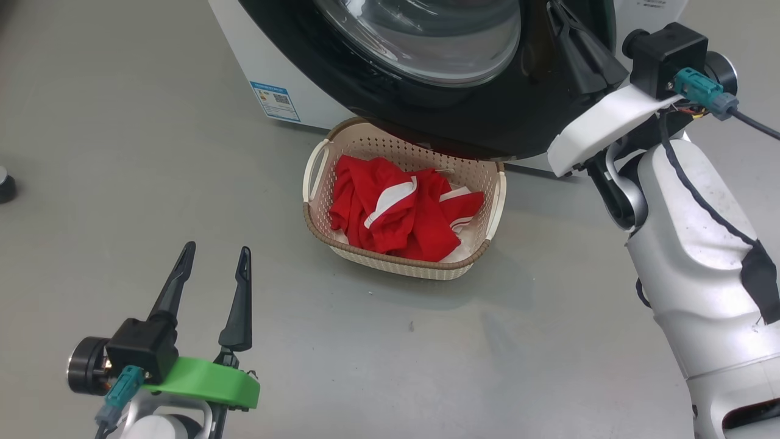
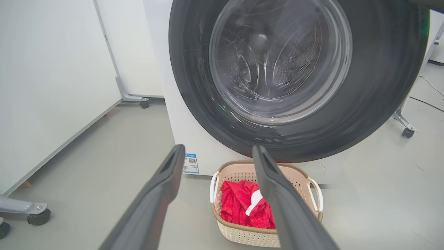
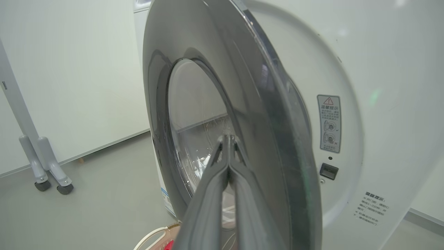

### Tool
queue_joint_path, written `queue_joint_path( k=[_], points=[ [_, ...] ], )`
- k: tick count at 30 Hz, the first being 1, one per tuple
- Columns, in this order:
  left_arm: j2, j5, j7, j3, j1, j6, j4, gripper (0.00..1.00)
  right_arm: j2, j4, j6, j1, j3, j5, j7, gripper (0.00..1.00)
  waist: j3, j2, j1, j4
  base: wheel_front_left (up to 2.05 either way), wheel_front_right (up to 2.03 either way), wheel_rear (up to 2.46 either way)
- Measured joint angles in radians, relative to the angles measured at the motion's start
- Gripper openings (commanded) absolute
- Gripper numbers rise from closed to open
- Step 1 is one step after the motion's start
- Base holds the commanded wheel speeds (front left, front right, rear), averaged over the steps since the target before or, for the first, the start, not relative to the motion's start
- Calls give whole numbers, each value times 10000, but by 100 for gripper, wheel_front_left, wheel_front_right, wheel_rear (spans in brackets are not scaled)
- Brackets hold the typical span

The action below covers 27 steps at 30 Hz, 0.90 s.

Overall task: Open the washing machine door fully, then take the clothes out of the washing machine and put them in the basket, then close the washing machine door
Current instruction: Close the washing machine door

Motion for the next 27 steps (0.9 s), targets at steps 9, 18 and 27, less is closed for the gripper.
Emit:
queue_joint_path(
  k=[9,18,27],
  points=[
    [-29,0,-130,-17,-102,0,211,100,-71,616,0,-708,-29,293,-2,0,160,0,0,94,0,0,0],
    [-50,-33,-219,-75,-267,-6,255,100,-142,995,6,-1309,-50,405,-15,0,435,0,0,116,0,0,0],
    [-150,-73,-322,-190,-609,-59,255,100,-407,1402,90,-2092,-109,418,-12,0,865,0,0,256,0,0,0]
  ],
)
